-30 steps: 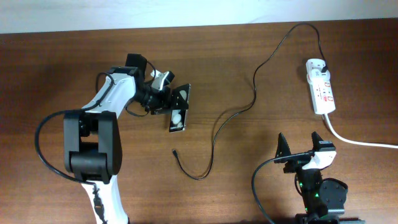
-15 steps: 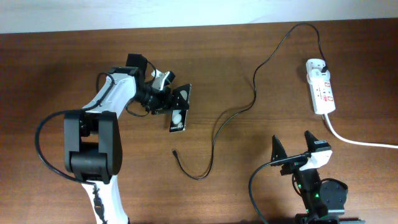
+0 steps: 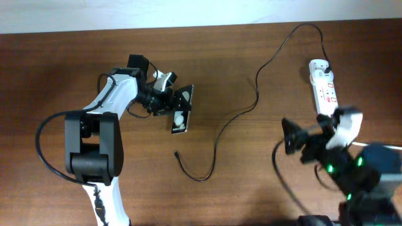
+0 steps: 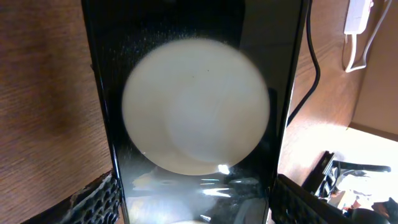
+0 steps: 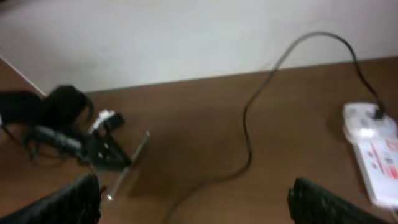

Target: Plug charger to phone and switch on socket

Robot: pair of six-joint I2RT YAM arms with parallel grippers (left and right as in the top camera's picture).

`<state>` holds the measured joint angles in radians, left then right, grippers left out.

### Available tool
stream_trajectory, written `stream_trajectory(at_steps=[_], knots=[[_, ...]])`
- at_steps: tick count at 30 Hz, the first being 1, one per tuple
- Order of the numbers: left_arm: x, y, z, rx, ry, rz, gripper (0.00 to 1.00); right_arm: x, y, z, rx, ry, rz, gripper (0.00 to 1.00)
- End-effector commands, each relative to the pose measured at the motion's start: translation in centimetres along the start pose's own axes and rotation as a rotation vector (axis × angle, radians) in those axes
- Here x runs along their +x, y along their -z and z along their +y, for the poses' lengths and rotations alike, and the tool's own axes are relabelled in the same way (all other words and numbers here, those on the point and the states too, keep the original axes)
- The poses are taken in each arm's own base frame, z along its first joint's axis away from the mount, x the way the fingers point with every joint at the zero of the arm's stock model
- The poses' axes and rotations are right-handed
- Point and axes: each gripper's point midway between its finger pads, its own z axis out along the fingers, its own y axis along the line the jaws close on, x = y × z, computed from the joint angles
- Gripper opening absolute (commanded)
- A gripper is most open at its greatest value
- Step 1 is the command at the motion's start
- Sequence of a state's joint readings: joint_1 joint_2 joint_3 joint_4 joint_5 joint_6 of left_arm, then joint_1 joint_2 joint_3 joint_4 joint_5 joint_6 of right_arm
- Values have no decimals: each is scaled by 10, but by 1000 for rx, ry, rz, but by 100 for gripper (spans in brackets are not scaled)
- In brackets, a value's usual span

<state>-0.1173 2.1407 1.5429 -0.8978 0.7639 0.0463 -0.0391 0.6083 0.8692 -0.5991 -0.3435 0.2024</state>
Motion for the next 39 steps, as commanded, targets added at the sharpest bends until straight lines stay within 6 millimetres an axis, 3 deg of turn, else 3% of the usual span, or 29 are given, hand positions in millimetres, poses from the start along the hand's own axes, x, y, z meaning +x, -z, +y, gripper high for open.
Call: stream_trajectory(at_steps=[1,5,6,10,13,16,20,23,28,30,31,35,39], knots=[[-4,13,-18,41,-52,-35,67,-6,-20,14,-74,-71,193,99],[-4,13,-18,39,-51,-34,67,6,-60,32,-247,-196,417,99],[-4,13,-18,39,-52,-35,67,17,-76,36,-322,-249,485,99],[-4,13,-18,39,-51,-34,68,46,-106,39,-432,-405,639,99],[-4,13,-18,39,-52,-35,68,78,-129,40,-460,-460,760,86],[-4,13,-18,39,-52,-35,68,116,-148,47,-397,-400,861,85],[-4,13,-18,39,-52,-35,68,152,-177,93,-490,-284,910,82],[-4,13,-18,39,-51,-34,68,180,-203,109,-441,-311,937,83],[-4,13,-18,39,-51,-34,69,223,-232,149,-525,-268,944,82],[-4,13,-18,39,-52,-35,69,225,-236,159,-553,-244,924,79],[-4,13,-18,39,-51,-34,69,221,-241,162,-546,-239,893,73],[-4,13,-18,39,-51,-35,68,229,-264,142,-281,-329,847,72],[-4,13,-18,39,-52,-34,69,226,-266,160,-331,-305,812,63]])
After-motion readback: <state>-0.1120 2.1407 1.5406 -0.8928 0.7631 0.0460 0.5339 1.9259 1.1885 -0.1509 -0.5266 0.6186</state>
